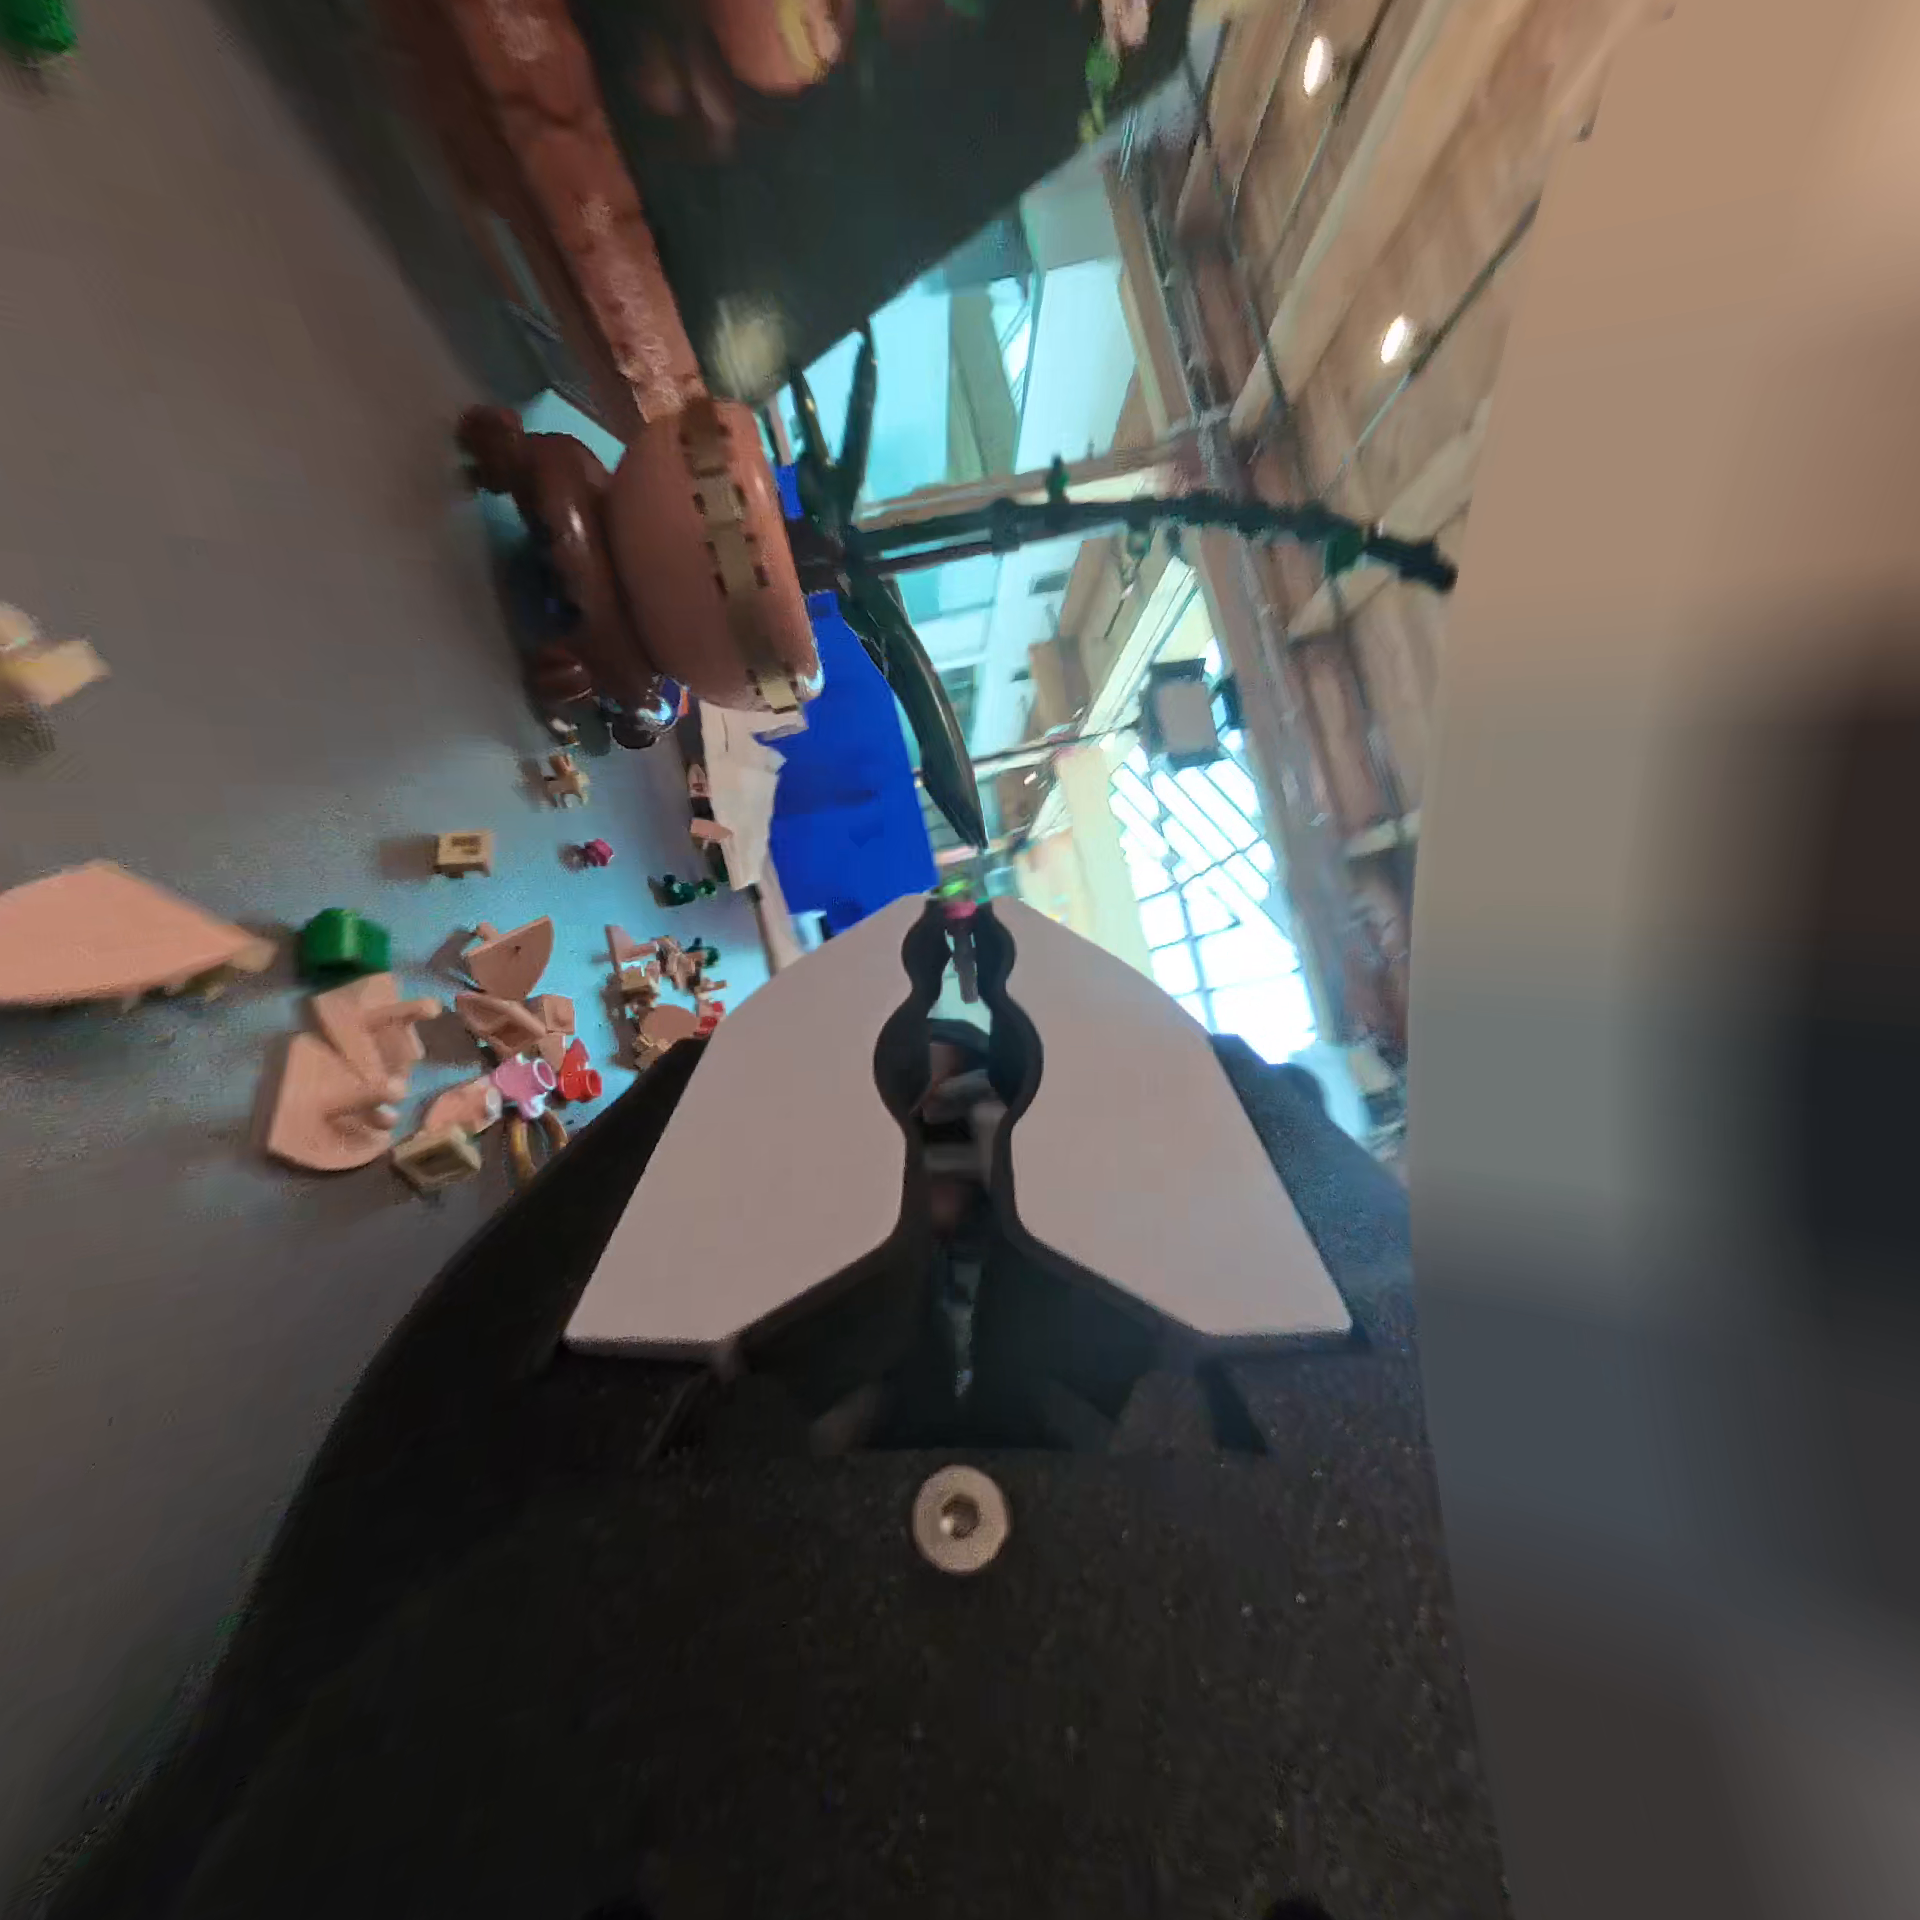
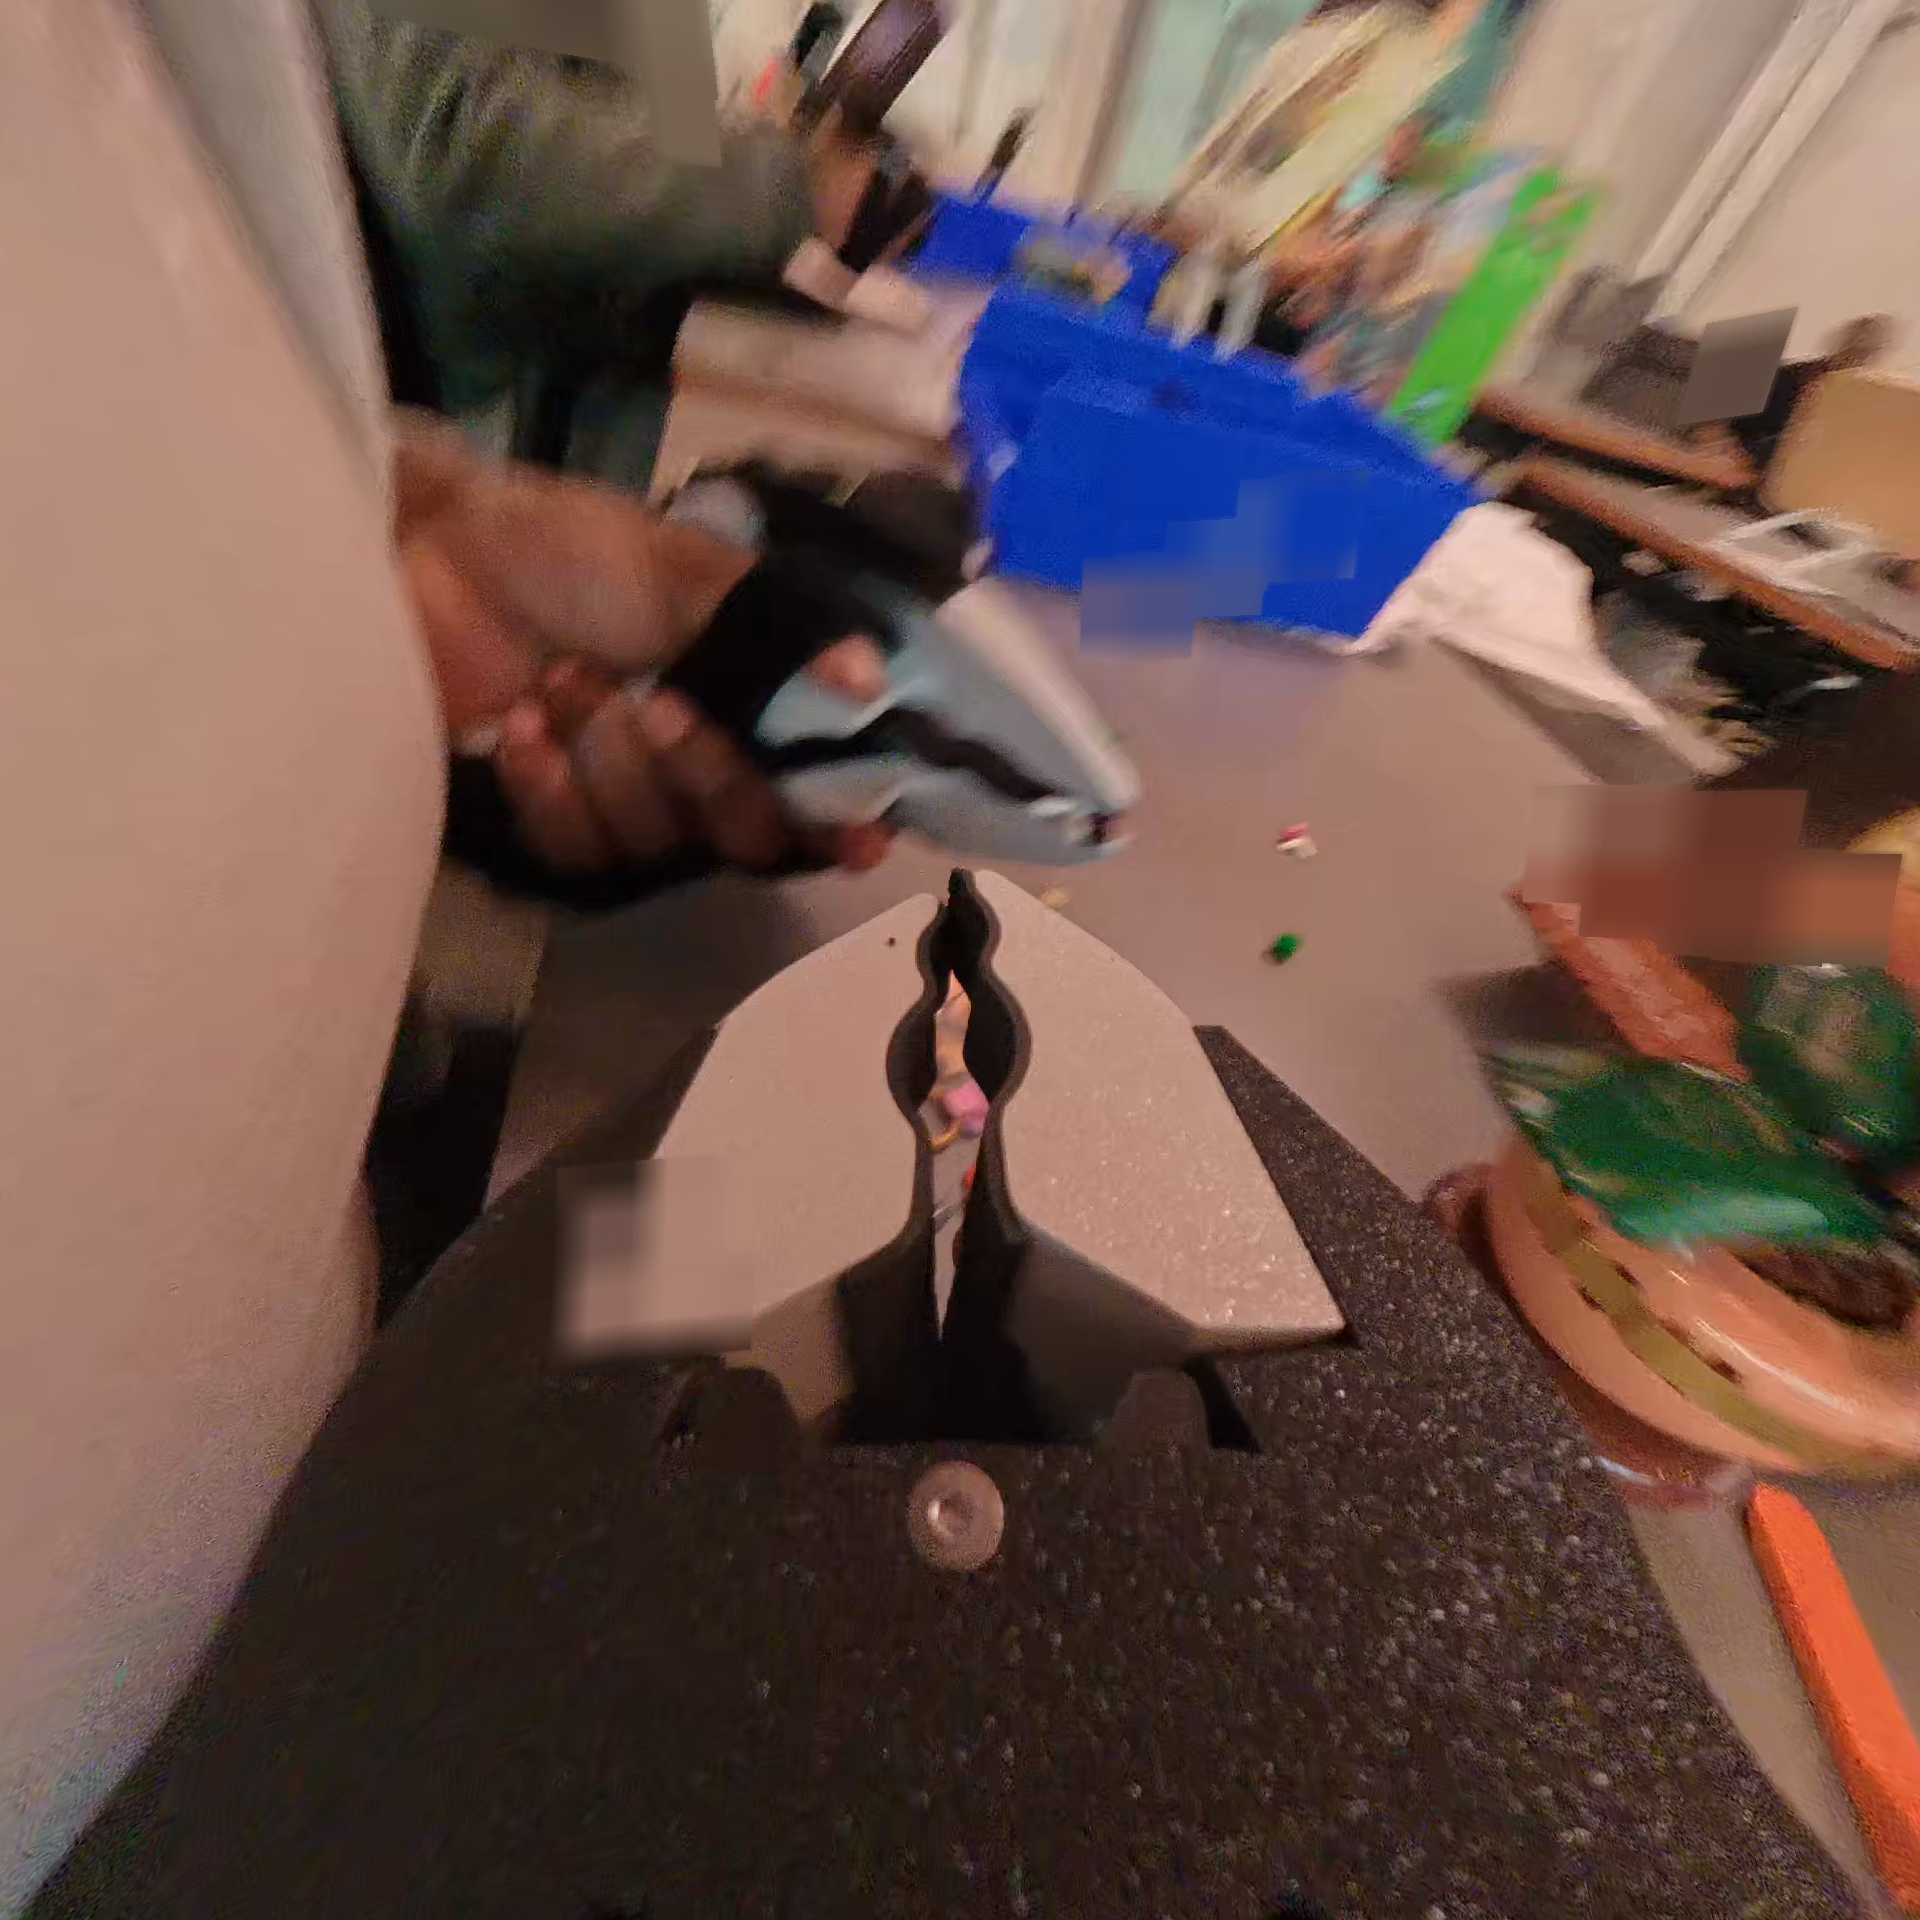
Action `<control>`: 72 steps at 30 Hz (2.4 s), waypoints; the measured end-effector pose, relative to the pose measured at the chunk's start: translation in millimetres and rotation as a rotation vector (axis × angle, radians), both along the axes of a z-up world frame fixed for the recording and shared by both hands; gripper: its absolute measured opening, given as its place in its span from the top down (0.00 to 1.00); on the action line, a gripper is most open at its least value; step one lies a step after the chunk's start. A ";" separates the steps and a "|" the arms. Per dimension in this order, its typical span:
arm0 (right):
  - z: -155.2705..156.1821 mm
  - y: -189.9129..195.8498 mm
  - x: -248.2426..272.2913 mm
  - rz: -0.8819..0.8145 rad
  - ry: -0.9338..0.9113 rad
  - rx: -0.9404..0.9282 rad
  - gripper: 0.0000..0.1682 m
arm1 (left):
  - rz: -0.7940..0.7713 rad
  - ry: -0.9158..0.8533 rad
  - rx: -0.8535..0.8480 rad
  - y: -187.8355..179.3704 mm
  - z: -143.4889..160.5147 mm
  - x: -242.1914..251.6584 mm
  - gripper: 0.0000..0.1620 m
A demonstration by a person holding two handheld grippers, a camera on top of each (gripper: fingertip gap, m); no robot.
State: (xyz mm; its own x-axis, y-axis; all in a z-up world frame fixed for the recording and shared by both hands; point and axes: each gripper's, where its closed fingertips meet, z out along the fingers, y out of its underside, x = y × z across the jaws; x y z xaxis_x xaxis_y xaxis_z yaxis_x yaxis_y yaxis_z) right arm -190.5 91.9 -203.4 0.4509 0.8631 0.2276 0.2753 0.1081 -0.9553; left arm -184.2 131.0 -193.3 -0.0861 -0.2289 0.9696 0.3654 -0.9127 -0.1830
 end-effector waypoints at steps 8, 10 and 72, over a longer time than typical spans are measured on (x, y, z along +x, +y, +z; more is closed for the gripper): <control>-0.5 33.6 -7.4 -0.218 0.059 -0.010 0.84 | 0.031 -0.111 -0.098 6.4 -1.1 -1.3 0.97; 0.6 37.9 -8.1 -0.296 0.033 0.036 0.84 | 0.042 -0.126 -0.115 4.9 -2.1 -2.3 0.97; 23.9 26.1 -22.1 -0.136 0.061 0.157 0.93 | 0.075 -0.138 0.081 -14.6 24.2 -9.0 0.97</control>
